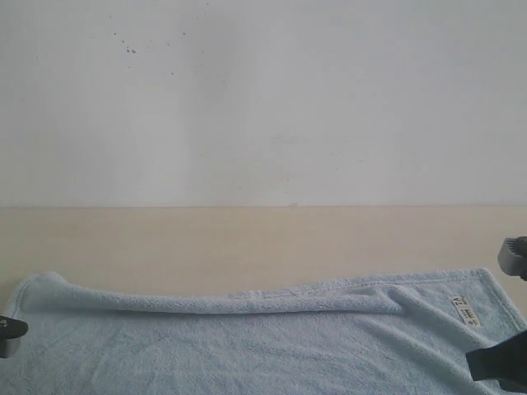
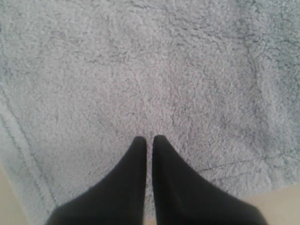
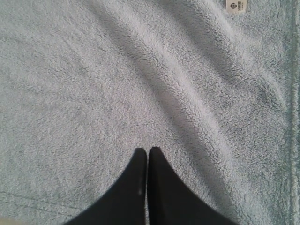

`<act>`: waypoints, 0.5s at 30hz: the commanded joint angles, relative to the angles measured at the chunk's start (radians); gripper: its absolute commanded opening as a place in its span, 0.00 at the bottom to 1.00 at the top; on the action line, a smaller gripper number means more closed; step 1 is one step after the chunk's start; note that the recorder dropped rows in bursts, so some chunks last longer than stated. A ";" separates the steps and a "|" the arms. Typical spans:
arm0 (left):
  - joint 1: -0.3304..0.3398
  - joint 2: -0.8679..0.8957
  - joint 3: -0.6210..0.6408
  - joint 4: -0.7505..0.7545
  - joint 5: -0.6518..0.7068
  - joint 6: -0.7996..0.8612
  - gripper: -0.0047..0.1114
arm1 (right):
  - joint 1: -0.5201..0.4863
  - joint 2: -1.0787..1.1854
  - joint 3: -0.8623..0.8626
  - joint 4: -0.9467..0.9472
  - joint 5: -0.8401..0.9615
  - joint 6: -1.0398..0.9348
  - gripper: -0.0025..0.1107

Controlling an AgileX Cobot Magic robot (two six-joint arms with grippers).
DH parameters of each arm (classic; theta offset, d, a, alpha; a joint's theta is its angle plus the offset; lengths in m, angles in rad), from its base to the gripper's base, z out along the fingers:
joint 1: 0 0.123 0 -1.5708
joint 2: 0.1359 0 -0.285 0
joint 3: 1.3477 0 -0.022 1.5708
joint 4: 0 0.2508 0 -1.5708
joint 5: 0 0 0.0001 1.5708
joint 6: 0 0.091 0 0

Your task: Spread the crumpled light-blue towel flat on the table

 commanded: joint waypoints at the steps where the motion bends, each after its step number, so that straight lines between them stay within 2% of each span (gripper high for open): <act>1: -0.004 0.018 0.024 0.004 0.001 -0.017 0.08 | -0.008 -0.004 -0.003 0.021 0.002 -0.020 0.02; 6: -0.004 0.087 0.028 0.002 0.047 -0.039 0.08 | -0.008 -0.004 -0.003 0.032 0.002 -0.028 0.02; 10: -0.004 0.143 0.028 0.005 0.268 -0.012 0.08 | -0.008 -0.004 -0.003 0.039 0.002 -0.027 0.02; 13: -0.004 0.168 0.030 -0.141 0.365 0.143 0.08 | -0.008 -0.004 -0.003 0.050 0.002 -0.027 0.02; 15: -0.004 0.169 0.030 -0.157 0.373 0.159 0.08 | -0.008 -0.004 -0.003 0.060 0.002 -0.027 0.02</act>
